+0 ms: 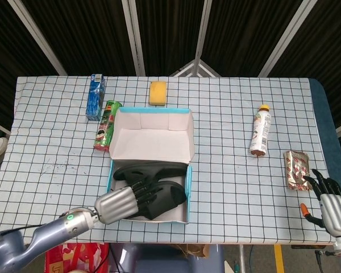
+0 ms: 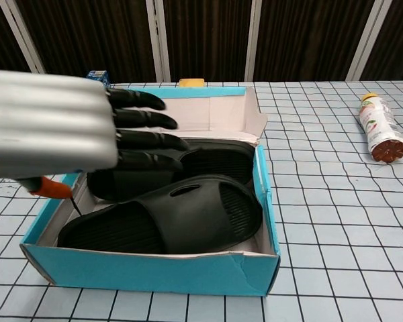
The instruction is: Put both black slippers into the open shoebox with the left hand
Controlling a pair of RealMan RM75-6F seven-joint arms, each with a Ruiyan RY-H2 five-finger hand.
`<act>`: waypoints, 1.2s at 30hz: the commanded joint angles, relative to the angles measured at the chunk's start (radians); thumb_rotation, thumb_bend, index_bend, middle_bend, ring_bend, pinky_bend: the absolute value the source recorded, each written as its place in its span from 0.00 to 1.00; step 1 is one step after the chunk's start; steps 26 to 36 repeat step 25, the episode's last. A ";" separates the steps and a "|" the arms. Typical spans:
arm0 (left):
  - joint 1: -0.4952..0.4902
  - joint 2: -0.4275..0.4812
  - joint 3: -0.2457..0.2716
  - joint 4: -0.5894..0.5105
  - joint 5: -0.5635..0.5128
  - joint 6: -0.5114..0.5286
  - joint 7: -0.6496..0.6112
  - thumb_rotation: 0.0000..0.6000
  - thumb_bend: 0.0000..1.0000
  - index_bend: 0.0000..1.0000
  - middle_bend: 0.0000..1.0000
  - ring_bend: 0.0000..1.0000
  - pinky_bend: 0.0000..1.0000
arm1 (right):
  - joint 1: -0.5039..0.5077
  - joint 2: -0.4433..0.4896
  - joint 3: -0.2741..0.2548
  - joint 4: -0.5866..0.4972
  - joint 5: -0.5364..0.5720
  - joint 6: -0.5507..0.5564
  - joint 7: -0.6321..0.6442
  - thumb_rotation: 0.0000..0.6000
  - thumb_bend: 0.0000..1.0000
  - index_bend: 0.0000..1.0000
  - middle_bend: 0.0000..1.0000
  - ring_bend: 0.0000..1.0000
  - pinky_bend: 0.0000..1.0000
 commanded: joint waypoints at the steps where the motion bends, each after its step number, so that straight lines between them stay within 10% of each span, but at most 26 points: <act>1: 0.246 0.105 0.033 -0.133 -0.066 0.338 0.050 1.00 0.15 0.03 0.04 0.00 0.11 | -0.003 0.002 -0.001 -0.001 -0.007 0.007 0.005 1.00 0.40 0.17 0.05 0.13 0.09; 7: 0.501 0.005 0.035 0.017 -0.154 0.670 -0.259 1.00 0.15 0.03 0.11 0.00 0.13 | -0.002 0.001 -0.005 0.013 -0.038 0.020 0.025 1.00 0.40 0.17 0.05 0.13 0.09; 20: 0.634 -0.160 -0.081 0.394 -0.249 0.751 -0.910 1.00 0.13 0.00 0.00 0.00 0.03 | -0.003 -0.029 -0.003 0.047 -0.093 0.070 -0.006 1.00 0.40 0.17 0.05 0.13 0.07; 36: 0.645 -0.166 -0.085 0.446 -0.209 0.761 -0.946 1.00 0.13 0.00 0.00 0.00 0.03 | -0.002 -0.034 -0.001 0.049 -0.096 0.077 -0.015 1.00 0.40 0.17 0.05 0.13 0.07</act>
